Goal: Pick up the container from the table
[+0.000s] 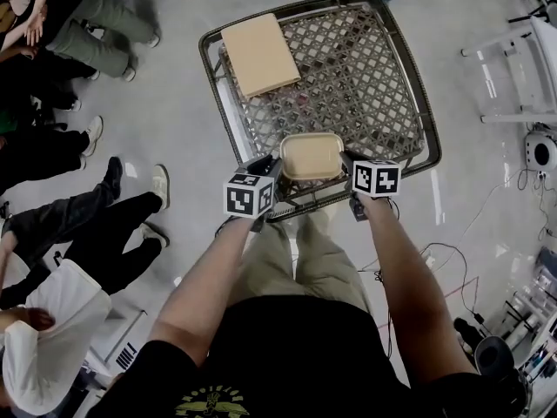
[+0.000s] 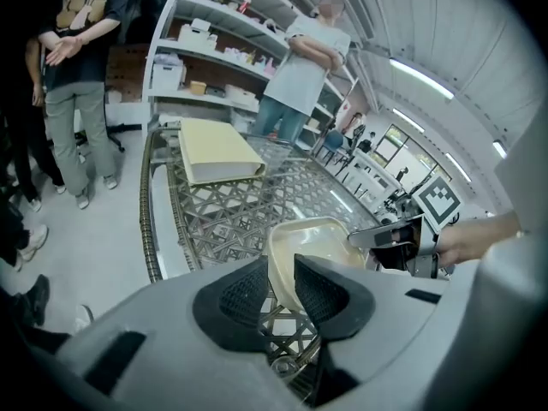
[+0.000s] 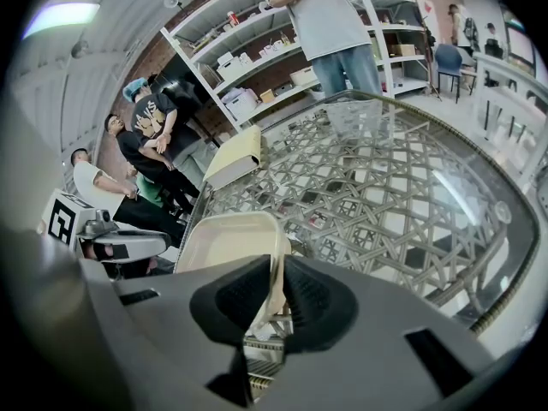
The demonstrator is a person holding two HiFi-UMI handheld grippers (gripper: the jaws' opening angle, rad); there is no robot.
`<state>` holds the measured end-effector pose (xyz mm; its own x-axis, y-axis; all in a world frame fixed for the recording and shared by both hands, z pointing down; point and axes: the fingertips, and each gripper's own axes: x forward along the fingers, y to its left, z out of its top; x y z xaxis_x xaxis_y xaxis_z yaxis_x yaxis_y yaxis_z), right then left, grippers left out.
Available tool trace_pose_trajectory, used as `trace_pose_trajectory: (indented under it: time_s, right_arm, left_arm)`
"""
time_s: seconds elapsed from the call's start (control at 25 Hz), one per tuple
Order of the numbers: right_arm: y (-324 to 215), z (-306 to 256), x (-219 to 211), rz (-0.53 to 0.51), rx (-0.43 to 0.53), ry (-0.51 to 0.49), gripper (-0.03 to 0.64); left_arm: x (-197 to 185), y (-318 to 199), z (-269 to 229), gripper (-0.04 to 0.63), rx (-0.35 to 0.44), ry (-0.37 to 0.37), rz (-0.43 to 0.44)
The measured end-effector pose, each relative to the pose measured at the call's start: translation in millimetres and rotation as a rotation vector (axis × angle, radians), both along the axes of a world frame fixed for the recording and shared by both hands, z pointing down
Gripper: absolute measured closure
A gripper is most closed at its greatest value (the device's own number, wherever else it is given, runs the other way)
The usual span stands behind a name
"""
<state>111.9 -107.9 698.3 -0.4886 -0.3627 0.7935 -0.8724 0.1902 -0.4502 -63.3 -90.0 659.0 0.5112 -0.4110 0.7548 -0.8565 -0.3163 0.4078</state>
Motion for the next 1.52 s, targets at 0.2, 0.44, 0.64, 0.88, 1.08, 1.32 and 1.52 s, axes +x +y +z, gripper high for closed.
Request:
trace_pose_trajectory:
  time_s: [0.2, 0.44, 0.64, 0.88, 1.08, 1.32, 1.52]
  right_arm:
    - [0.6, 4.7, 1.7, -0.011, 0.001, 0.006, 0.571]
    - [0.8, 1.2, 1.0, -0.011, 0.001, 0.003, 0.571]
    - [0.3, 3.3, 1.0, -0.015, 0.003, 0.003, 0.571]
    - [0.1, 2.6, 1.1, -0.007, -0.001, -0.008, 0.569]
    - [2.2, 2.1, 0.4, 0.002, -0.008, -0.028, 0.571]
    - [1.6, 2.8, -0.7, 0.009, -0.014, -0.057, 0.575]
    - [0.9, 3.3, -1.1, 0.023, 0.000, -0.060, 0.580]
  left_arm:
    - [5.0, -0.8, 14.0, 0.505, -0.043, 0.011, -0.004]
    - [5.1, -5.0, 21.0, 0.494, -0.064, 0.015, -0.009]
    - [6.4, -5.5, 30.8, 0.494, -0.090, 0.031, -0.004]
    - [6.9, -6.5, 34.0, 0.494, -0.099, 0.046, -0.005]
    - [8.1, -5.1, 33.1, 0.495, -0.110, 0.076, -0.005]
    - [12.2, -5.9, 32.6, 0.544, -0.109, 0.090, -0.019]
    - [12.7, -6.4, 35.5, 0.552, -0.116, 0.079, -0.026]
